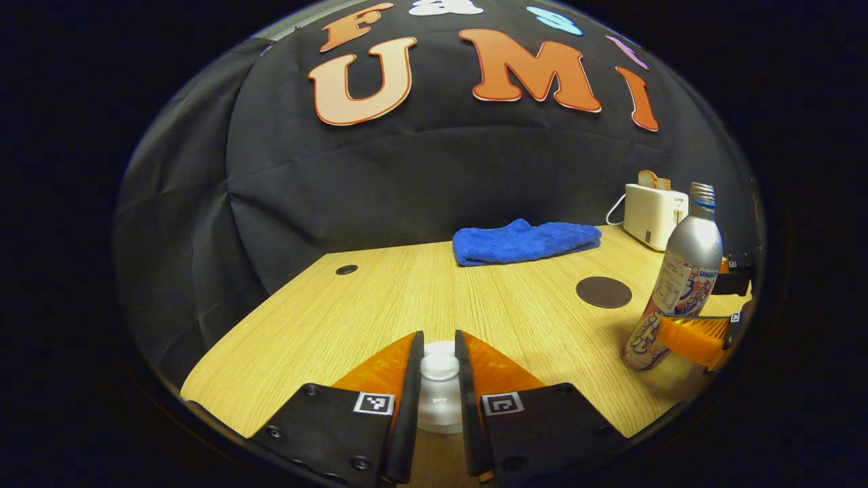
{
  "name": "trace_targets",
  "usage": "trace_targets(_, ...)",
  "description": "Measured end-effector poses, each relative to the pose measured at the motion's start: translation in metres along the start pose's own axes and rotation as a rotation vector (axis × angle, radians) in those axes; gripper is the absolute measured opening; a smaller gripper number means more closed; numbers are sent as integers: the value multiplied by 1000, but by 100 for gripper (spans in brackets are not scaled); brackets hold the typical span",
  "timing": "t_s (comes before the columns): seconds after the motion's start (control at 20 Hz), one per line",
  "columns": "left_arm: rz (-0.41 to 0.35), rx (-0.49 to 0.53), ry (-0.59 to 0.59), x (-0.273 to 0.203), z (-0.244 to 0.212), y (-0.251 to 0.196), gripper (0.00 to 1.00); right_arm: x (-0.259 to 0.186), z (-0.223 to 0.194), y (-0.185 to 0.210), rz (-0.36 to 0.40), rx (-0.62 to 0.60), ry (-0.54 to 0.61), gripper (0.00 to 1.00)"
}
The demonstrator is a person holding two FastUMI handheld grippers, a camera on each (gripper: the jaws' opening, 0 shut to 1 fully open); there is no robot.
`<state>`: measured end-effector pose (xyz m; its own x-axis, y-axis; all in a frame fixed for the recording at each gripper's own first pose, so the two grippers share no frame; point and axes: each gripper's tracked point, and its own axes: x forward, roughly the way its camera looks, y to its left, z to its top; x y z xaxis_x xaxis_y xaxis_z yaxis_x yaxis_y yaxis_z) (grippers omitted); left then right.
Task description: Open the teacup lid with one hand, grasp the water bottle and pour water into the teacup with the other hand; after pouring, place the water bottle on the coaster and then close the teacup lid.
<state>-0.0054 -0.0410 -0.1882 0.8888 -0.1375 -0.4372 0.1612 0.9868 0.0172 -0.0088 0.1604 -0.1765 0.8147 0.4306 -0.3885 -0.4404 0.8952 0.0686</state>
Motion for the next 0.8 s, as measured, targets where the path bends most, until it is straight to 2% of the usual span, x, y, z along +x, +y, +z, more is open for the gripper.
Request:
trace_targets(0.3, 24, -9, -42, -4, 9, 7, 33, 8, -4, 1, -5, -10, 28, 95)
trace_targets(0.5, 50, -1, -77, -9, 19, 18, 33, 10, -2, 5, -4, -15, 29, 84)
trace_targets(0.6, 62, -3, -96, -14, 24, 23, 33, 11, -1, 7, -6, -18, 34, 82)
trace_targets(0.65, 65, -3, -99, -16, 25, 24, 28, 11, -1, 7, -8, -17, 39, 81)
trace_targets(0.8, 83, -4, -120, -24, 29, 33, 33, 12, 6, 5, -21, -28, 40, 80)
